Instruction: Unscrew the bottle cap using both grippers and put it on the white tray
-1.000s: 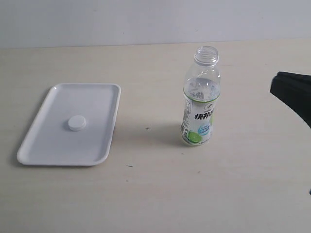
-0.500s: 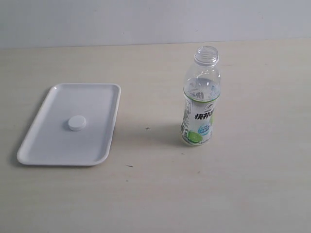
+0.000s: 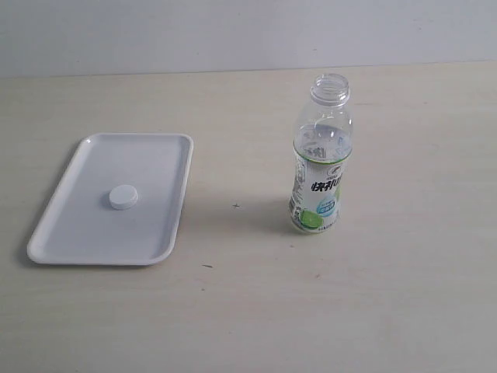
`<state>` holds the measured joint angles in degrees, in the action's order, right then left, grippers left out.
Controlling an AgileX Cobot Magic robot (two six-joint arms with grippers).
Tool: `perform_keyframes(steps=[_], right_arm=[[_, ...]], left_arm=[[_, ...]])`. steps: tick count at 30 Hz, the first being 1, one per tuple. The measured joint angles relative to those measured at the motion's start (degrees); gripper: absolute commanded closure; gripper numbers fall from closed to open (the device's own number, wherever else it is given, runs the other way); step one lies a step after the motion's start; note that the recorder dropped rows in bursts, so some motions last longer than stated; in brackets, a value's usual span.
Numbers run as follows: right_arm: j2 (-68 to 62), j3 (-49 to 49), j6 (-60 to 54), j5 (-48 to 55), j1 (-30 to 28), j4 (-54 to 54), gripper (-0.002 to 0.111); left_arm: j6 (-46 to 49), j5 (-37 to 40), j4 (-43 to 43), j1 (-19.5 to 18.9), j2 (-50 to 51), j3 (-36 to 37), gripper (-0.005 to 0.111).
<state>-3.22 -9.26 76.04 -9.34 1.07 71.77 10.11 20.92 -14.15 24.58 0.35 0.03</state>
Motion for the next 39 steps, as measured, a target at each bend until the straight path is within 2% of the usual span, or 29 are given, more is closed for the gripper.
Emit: perform_keyframes(steps=[1, 3, 4, 5, 6, 8, 11, 17, 31, 34, 39], right_arm=[[-0.16, 0.02, -2.31, 5.44, 0.0, -6.13, 0.108], [-0.15, 0.11, -16.07, 17.76, 0.0, -21.16, 0.108], [-0.15, 0.51, -37.2, 25.57, 0.0, -36.82, 0.108], [-0.15, 1.05, -48.4, 26.99, 0.0, -42.98, 0.108], [0.79, 2.26, -65.81, 27.96, 0.0, -55.29, 0.108], [2.57, 5.83, -78.7, 24.51, 0.0, -65.92, 0.108], [2.84, 8.97, -78.74, 21.37, 0.0, -68.89, 0.108], [2.84, 8.97, -77.89, 24.55, 0.0, -67.65, 0.108], [2.84, 8.97, -77.77, 24.75, 0.0, -67.54, 0.108], [2.84, 8.97, -77.77, 24.75, 0.0, -67.44, 0.108], [2.84, 8.97, -77.77, 24.87, 0.0, -67.44, 0.108]], left_arm=[[0.0, 0.0, 0.0, 0.0, 0.0, 0.0, 0.107], [0.0, 0.0, 0.0, 0.0, 0.0, 0.0, 0.107], [0.0, 0.0, 0.0, 0.0, 0.0, 0.0, 0.107], [0.0, 0.0, 0.0, 0.0, 0.0, 0.0, 0.107], [0.0, 0.0, 0.1, 0.0, 0.0, 0.0, 0.107], [0.0, 0.0, 0.1, 0.0, 0.0, 0.0, 0.107], [0.0, 0.0, 0.1, 0.0, 0.0, 0.0, 0.107], [0.0, 0.0, 0.1, 0.0, 0.0, 0.0, 0.107], [0.78, 0.0, 0.96, -0.3, 0.0, 0.0, 0.107], [4.58, 0.0, 3.04, -2.54, 0.0, 0.0, 0.107], [6.8, 0.26, 2.88, -10.45, 0.0, 0.0, 0.107]])
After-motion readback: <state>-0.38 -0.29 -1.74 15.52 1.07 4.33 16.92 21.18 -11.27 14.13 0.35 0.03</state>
